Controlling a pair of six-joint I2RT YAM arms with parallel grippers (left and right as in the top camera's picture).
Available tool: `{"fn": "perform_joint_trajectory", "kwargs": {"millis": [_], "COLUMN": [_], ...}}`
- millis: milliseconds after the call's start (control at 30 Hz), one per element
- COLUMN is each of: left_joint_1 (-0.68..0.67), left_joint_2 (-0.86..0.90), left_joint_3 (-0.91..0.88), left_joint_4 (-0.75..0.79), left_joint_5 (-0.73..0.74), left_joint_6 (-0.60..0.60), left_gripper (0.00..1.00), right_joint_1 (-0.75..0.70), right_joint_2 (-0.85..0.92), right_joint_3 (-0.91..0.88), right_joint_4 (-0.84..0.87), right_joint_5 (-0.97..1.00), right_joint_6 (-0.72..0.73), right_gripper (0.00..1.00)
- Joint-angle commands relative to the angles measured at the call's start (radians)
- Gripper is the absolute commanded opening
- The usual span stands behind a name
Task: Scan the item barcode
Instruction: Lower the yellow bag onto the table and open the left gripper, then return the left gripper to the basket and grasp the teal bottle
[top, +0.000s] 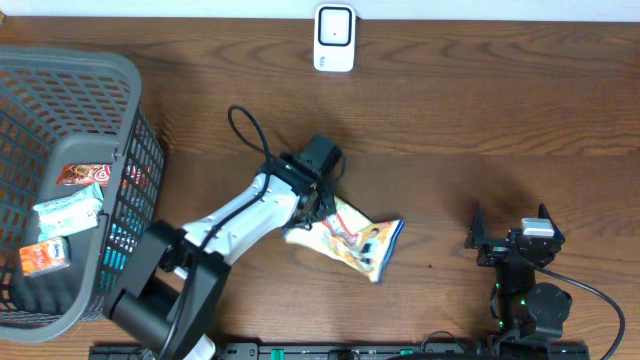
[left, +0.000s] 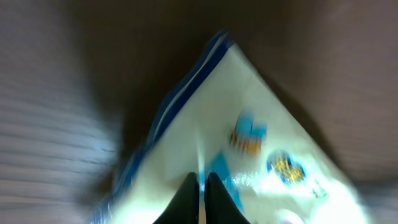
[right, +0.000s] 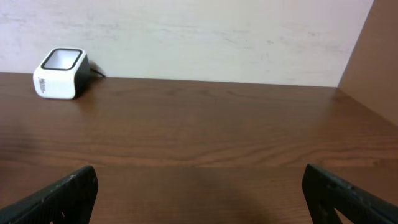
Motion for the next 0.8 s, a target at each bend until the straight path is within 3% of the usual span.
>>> {"fn": "perform_joint_trajectory", "kwargs": {"millis": [0,200,333,367,467,567,600,767], "left_joint_1": [-0.001,0.014,0.043,0.052,0.079,0.122,0.140,0.353], "left_joint_2": [0.042,0.011,-0.058,-0.082,-0.156,-0.227,-0.246,-0.357], "left_joint_3": [-0.047,0.013,0.158,0.211,0.374,0.520,0.550,0.687], "left_joint_4": [0.012,-0.020,-0.184,-0.245,-0.384,-0.440,-0.441,-0.440], "left_joint_5": [0.136,0.104,-0.021,-0.078,-0.210,-0.296,-0.307,-0.326], "left_joint_6": [-0.027,0.034,0.088,0.104,0.182,0.271,0.284,0.257], "left_gripper": [0.07,0.07,0.08,0.16,0.69,0.94,0.99,1.00], "right_joint_1": [0.005,0.005,0.005,0.005,0.005,0.005,0.005,0.005], "right_joint_2": [-0.002,-0.002,-0.002,-0.002,-0.002,-0.002,-0.002,-0.002], "right_joint_3": [-0.001,-0.001,-0.001,-0.001,-0.001,-0.001,-0.001,-0.001], "right_joint_4": [-0.004,-0.004,-0.004,-0.004,-0.004,-0.004,-0.004,-0.004], "right_joint_5": [0.000,0.000,0.000,0.000,0.000,0.000,0.000,0.000], "right_joint_6": [0.003,0.003,0.003,0.003,0.003,0.003,0.003,0.003], "right_gripper": [0.99,0.99,0.99,0.99,0.99,0.99,0.99,0.99]}}
